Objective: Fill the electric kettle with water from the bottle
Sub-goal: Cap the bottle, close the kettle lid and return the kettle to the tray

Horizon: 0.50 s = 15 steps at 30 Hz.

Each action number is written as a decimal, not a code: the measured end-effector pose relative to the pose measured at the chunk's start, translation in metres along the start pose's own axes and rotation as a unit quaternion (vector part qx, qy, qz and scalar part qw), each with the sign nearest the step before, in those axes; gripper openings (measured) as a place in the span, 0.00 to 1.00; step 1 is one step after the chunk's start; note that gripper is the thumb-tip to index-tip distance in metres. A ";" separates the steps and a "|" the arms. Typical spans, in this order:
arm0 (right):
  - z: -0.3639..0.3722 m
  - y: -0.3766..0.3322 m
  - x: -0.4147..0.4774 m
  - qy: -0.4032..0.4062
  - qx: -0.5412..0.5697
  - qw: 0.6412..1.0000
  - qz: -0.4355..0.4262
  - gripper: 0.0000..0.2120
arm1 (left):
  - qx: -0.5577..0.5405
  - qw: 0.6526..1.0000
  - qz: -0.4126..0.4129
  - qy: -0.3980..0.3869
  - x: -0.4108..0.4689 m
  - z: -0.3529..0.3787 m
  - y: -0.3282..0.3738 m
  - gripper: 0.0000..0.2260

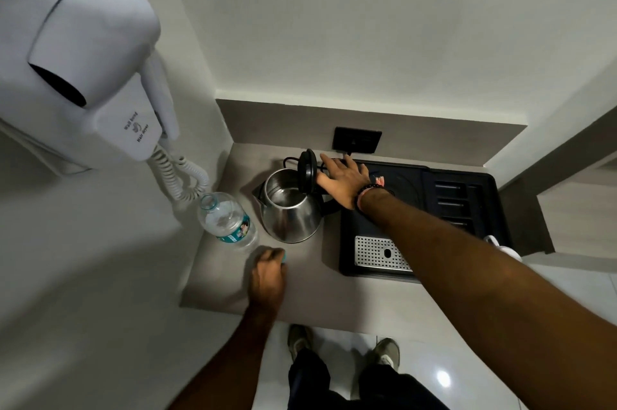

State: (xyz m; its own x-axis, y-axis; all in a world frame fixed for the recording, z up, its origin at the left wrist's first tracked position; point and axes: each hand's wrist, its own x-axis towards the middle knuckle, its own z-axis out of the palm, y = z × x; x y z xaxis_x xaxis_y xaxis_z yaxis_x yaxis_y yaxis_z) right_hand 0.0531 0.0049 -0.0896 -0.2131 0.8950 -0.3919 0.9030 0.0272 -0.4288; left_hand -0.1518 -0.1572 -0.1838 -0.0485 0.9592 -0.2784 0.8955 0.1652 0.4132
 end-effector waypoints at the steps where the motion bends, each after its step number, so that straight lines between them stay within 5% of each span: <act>1: -0.001 0.000 0.000 -0.002 0.001 1.000 0.000 0.46 | 0.022 1.000 0.003 -0.012 0.004 0.002 -0.001 0.19; 15: 0.003 0.003 0.004 -0.010 0.009 1.000 -0.005 0.47 | 0.046 0.998 -0.025 0.016 0.010 0.006 0.005 0.17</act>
State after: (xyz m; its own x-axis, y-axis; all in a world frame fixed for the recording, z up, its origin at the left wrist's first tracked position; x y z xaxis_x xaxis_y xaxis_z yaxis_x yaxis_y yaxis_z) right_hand 0.0543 0.0071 -0.0948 -0.2293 0.8860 -0.4031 0.8941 0.0280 -0.4470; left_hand -0.1447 -0.1480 -0.1896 -0.1061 0.9575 -0.2683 0.9288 0.1918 0.3170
